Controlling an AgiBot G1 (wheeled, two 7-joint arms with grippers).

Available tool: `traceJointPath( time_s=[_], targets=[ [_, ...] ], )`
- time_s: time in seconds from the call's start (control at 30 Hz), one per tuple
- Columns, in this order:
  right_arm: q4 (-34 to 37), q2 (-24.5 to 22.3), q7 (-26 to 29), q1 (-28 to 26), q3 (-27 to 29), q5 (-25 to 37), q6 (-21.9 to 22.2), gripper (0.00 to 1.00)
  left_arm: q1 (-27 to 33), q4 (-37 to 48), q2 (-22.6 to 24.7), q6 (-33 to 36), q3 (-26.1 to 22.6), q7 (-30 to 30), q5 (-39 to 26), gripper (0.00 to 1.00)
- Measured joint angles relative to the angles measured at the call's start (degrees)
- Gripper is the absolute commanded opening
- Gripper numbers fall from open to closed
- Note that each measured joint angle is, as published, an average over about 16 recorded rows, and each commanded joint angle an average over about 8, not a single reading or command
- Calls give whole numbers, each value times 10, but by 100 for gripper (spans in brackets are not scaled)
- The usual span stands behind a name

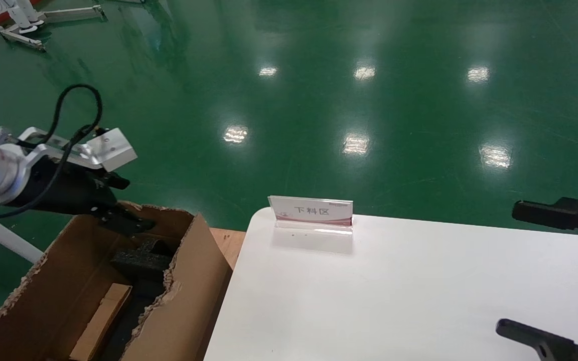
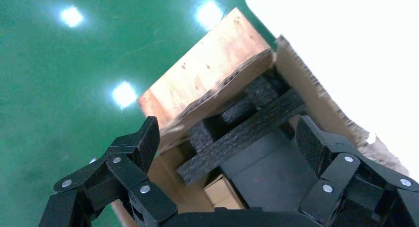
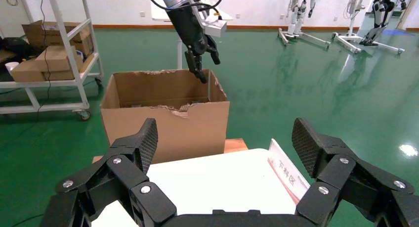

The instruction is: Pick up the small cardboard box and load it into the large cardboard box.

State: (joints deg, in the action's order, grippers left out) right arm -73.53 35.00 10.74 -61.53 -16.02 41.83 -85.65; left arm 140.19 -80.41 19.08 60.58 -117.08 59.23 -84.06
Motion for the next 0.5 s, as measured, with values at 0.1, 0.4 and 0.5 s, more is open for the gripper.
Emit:
traceJointPath(
  time_s=[0.1, 0.4, 0.5],
  targets=[
    [0, 0, 0, 0, 0, 0, 0, 100, -19, 2, 6, 7, 23, -10, 9, 100],
    [0, 0, 0, 0, 0, 0, 0, 100, -80, 8, 21, 27, 100, -45, 41, 100],
    [0, 0, 0, 0, 0, 0, 0, 100, -101, 10, 25, 33, 127, -57, 52, 100]
  ],
)
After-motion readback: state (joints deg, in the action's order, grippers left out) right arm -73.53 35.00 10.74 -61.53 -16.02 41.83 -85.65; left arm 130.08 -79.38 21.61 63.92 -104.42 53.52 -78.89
